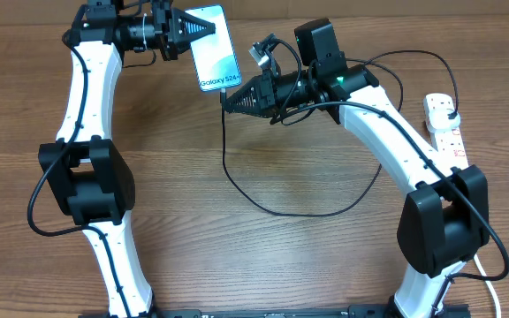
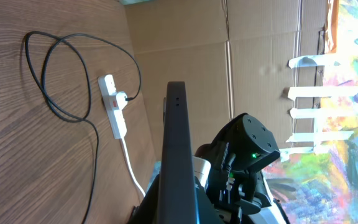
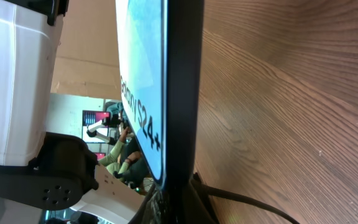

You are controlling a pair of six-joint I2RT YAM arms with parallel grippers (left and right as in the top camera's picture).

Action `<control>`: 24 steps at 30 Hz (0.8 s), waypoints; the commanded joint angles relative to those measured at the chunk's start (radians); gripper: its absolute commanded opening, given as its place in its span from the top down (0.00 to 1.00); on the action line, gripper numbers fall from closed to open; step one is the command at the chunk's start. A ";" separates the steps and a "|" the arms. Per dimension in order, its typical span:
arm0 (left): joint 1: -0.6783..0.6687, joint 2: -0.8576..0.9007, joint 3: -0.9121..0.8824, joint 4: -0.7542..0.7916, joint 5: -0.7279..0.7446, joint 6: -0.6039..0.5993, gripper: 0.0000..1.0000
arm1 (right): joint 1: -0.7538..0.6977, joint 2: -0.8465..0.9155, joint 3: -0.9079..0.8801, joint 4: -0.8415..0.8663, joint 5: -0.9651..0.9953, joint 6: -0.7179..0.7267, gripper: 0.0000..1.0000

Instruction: Plug charger to phone and switch on socket

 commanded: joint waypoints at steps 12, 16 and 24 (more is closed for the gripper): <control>-0.015 -0.003 0.019 0.003 0.039 0.025 0.96 | 0.001 -0.010 0.005 0.031 0.018 -0.003 0.96; -0.015 -0.003 0.019 0.002 0.022 0.035 0.96 | 0.001 -0.010 0.005 0.030 0.030 -0.003 0.96; -0.015 -0.003 0.019 -0.007 -0.061 0.064 0.96 | 0.001 -0.010 0.005 -0.031 0.128 -0.031 0.96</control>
